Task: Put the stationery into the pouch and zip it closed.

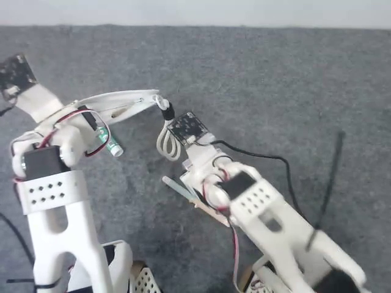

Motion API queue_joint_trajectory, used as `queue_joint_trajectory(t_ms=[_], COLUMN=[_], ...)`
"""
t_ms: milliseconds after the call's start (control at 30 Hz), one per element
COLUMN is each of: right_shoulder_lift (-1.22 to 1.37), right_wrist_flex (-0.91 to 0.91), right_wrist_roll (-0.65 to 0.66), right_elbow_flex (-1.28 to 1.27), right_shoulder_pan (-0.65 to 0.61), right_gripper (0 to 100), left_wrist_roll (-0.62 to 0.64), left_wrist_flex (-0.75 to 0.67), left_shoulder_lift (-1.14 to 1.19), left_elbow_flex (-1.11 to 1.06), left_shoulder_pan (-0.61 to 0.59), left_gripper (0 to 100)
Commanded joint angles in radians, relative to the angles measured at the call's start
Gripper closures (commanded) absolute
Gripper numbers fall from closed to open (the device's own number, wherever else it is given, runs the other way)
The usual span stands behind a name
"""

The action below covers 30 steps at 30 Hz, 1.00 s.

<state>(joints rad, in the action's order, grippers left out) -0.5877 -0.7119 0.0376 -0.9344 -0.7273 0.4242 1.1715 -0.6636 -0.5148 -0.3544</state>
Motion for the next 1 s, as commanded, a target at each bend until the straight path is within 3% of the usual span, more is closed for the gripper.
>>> queue_joint_trajectory(t_ms=[0,467,633,967], right_shoulder_lift=[-0.194,-0.627,-0.72,-0.762], right_wrist_flex=[-0.012,-0.008,0.004,0.229], right_wrist_roll=[0.014,0.005,0.003,0.006], right_elbow_flex=[-0.021,-0.11,-0.118,-0.121], right_shoulder_pan=[0.005,0.005,-0.062,-0.102], right_gripper=[99.2,99.2,99.2,99.2], left_wrist_roll=[0.014,-0.015,-0.018,-0.021], left_wrist_flex=[-0.035,-0.034,-0.032,-0.035], left_shoulder_lift=[-0.015,-0.015,-0.015,-0.014], left_elbow_flex=[0.021,0.016,0.016,-0.007], left_shoulder_pan=[0.037,0.132,0.132,0.133], left_gripper=[99,99,99,99])
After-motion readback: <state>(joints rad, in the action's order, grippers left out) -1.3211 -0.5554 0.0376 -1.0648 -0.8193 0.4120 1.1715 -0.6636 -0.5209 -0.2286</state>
